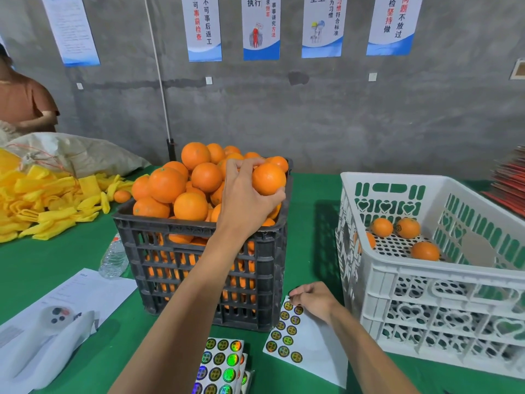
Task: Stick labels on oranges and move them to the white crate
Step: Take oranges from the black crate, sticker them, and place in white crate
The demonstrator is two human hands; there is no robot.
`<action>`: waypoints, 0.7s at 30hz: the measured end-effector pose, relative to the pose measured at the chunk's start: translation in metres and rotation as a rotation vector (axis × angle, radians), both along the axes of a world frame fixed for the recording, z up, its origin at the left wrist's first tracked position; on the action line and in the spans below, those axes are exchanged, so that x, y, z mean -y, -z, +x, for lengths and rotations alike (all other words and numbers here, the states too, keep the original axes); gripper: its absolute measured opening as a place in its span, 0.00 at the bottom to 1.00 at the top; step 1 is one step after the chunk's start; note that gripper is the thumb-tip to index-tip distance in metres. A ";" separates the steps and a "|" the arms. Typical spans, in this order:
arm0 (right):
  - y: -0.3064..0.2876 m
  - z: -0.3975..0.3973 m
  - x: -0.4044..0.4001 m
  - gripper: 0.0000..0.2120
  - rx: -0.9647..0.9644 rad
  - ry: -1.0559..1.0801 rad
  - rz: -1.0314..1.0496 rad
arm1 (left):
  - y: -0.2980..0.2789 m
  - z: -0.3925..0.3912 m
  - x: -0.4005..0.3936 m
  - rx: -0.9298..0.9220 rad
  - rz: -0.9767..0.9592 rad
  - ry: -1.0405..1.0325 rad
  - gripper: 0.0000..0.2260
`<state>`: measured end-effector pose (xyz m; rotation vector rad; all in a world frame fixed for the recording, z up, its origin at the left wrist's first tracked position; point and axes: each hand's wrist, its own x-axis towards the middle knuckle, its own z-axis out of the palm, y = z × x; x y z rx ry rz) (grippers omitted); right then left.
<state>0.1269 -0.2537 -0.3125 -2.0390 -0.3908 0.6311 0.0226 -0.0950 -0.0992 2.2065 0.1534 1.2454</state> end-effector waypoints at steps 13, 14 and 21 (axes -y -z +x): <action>0.026 -0.019 0.006 0.09 0.586 0.013 -0.196 | 0.001 -0.001 0.003 -0.005 -0.007 -0.013 0.28; 0.029 -0.020 0.006 0.10 0.637 0.001 -0.211 | 0.001 -0.001 0.003 -0.003 -0.005 -0.012 0.28; 0.031 -0.029 0.004 0.16 0.907 -0.029 -0.295 | 0.005 0.003 -0.002 0.018 -0.016 -0.011 0.27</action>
